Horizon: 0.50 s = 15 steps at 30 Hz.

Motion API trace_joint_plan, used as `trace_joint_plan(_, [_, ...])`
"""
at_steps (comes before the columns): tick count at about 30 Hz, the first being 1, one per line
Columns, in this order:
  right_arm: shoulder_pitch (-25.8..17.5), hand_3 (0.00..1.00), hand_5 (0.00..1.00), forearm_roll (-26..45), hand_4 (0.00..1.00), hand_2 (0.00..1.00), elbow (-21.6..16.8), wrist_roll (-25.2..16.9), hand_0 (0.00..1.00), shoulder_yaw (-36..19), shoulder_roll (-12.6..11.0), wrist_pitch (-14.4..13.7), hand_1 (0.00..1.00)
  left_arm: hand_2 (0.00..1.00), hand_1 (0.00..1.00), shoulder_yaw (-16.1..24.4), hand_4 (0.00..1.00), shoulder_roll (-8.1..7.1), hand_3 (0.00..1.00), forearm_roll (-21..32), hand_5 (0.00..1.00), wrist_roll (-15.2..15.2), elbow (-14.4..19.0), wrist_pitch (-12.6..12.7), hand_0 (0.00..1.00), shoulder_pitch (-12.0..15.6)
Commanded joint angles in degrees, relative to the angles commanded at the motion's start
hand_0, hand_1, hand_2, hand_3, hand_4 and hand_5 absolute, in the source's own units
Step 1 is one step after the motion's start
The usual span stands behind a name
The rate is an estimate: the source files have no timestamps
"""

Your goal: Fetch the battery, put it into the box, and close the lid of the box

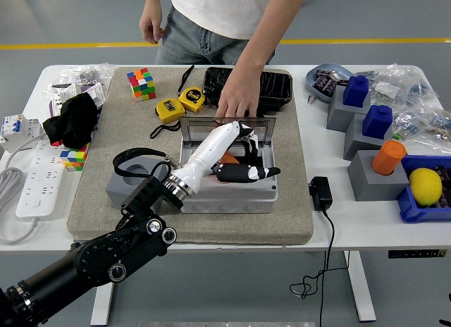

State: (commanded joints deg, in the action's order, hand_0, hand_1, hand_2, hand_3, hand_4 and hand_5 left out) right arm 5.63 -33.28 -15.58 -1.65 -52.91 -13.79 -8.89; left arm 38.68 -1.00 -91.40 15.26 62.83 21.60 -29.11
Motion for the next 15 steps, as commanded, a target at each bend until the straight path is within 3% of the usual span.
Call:
trace_joint_plan(11, [-0.09, 0.633, 0.998, -0.09, 0.998, 0.574, -0.01, 0.05, 0.67, -0.11, 0.02, 0.02, 0.575, 0.253, 0.33, 0.17, 0.998, -0.52, 0.263, -0.21, 0.455, -0.84, 2.24, -1.09, 0.482, 0.38])
trace_joint_plan(15, [-0.09, 0.633, 0.998, -0.14, 0.998, 0.574, -0.07, 0.08, 0.671, -0.13, -0.01, 0.09, 0.574, 0.252, 0.329, 0.24, 0.998, -1.16, 0.263, -0.46, 0.475, -2.07, 4.63, -3.02, 0.477, 1.09])
